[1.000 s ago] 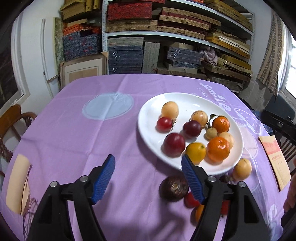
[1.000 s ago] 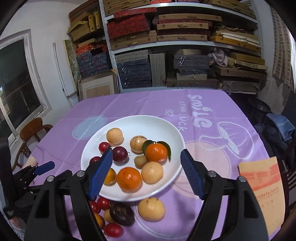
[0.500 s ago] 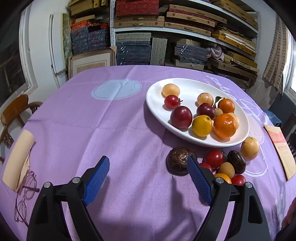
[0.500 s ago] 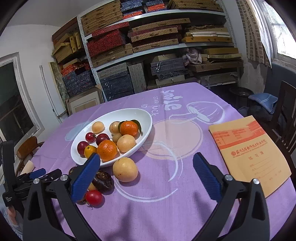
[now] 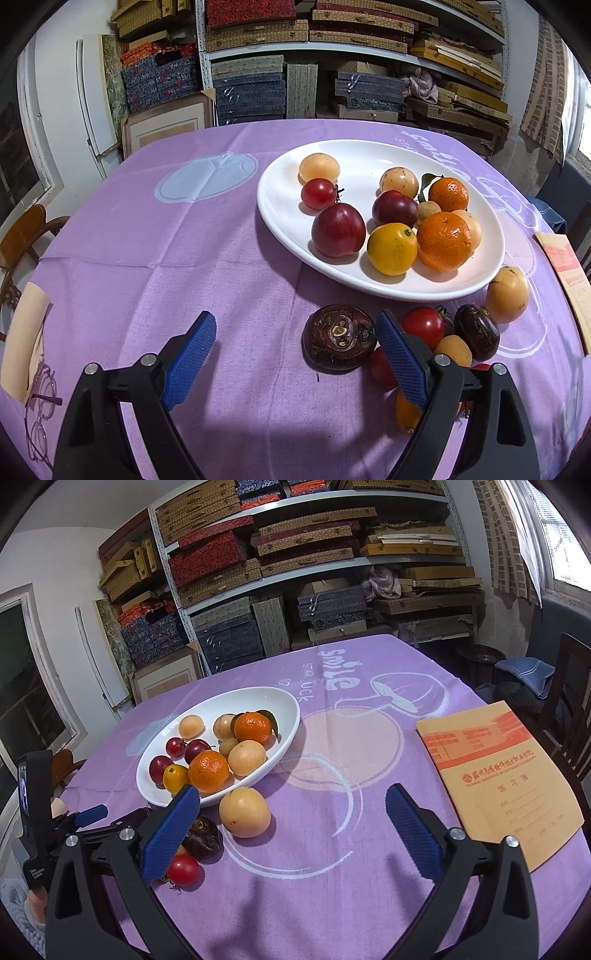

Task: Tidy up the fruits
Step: 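Lift both open tools away from the plate, then move the left tool to the dark brown round fruit and close around it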

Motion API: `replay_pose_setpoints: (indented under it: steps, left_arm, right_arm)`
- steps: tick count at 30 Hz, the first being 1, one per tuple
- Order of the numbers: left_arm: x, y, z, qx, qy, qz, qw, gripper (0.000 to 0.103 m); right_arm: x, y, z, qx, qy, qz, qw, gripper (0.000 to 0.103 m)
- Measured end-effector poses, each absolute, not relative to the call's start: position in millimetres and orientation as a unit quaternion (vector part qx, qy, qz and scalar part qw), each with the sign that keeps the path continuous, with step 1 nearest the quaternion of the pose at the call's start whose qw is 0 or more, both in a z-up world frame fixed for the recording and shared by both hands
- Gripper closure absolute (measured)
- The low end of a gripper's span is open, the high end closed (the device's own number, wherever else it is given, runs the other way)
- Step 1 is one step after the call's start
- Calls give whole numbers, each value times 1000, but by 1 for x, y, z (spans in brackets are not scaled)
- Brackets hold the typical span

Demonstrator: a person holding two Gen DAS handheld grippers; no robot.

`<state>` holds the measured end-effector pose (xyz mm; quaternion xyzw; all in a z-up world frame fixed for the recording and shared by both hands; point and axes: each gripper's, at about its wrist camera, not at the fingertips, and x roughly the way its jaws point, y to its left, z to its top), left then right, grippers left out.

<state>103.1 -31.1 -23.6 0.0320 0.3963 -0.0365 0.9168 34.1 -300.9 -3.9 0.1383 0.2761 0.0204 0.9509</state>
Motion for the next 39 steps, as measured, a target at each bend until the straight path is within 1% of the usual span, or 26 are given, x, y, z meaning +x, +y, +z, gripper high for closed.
replay_pose_setpoints:
  steps: [6,10,13,22,31,34,39]
  left_arm:
    - [108,-30,-28,31,403,-36,914,12]
    - [109,-31,-29,36,403,-31,914,8]
    - [110,-31,-31,39,403,-31,914,7]
    - [107,-27,-31,39,404,-30,913,7]
    - [102,-4,-37,26,419,-20,907,6]
    - [102,1,-35,14,417,-23,909,6]
    - [101,-6,-33,24,407,-35,913,6]
  right_arm:
    - [37,-302,-6,145,282,20,948,4]
    - [37,-303,-8,147,285,22,947,4]
    - [37,-303,-8,146,285,22,947,4]
    - [38,-304,-10,150,288,22,946,4]
    - [38,-304,-10,151,288,22,945,4]
    - [39,-304,-10,151,289,22,945,4]
    - [38,-304,-10,150,291,22,945,4]
